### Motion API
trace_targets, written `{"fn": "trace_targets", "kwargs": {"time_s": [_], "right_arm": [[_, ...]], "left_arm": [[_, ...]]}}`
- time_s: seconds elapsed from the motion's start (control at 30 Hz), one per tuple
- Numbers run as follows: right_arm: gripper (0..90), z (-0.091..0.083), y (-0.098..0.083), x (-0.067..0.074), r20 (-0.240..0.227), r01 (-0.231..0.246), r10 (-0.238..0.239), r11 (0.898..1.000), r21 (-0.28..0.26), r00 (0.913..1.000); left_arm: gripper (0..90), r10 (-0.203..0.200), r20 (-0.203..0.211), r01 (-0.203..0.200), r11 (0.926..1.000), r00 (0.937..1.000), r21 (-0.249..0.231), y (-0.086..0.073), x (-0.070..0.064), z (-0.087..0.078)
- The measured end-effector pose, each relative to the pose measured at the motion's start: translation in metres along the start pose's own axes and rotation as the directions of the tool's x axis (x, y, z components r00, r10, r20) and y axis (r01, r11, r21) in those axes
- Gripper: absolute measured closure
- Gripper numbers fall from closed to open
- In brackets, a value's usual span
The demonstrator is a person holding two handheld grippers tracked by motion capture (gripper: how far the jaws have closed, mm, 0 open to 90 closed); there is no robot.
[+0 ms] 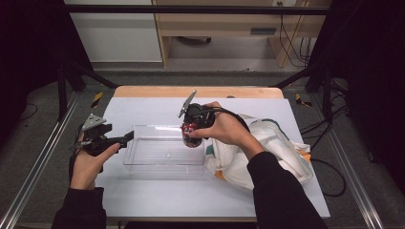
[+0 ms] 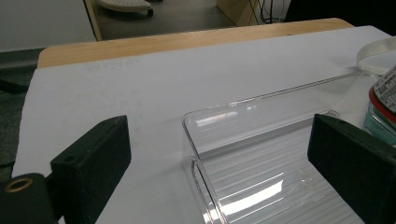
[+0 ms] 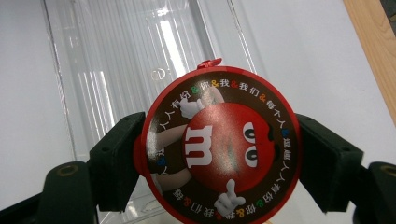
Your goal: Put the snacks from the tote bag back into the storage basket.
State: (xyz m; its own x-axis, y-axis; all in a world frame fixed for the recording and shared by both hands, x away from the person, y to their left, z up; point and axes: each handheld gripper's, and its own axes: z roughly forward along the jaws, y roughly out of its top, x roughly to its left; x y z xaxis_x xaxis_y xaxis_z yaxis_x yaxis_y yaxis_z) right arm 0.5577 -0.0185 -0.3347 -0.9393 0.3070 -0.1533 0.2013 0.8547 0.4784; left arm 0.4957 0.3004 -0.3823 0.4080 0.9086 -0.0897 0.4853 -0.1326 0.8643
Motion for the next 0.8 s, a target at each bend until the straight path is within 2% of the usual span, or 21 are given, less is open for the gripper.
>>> {"fn": "trace_targets", "kwargs": {"time_s": [0.5,0.8], "right_arm": [[24.4,0.009,-0.004,0.001,-0.012,0.006,-0.006,1.000,0.010,0.9999],[24.4,0.012,-0.008,0.000,-0.019,-0.014,0.015,1.000,0.019,0.9997]], "left_arm": [[6.2,0.001,0.001,-0.001,1.0000,1.0000,0.004,0.000,0.000,0.000],[6.2,0.001,0.002,-0.001,1.0000,1.0000,0.005,-0.001,0.000,0.001]]}}
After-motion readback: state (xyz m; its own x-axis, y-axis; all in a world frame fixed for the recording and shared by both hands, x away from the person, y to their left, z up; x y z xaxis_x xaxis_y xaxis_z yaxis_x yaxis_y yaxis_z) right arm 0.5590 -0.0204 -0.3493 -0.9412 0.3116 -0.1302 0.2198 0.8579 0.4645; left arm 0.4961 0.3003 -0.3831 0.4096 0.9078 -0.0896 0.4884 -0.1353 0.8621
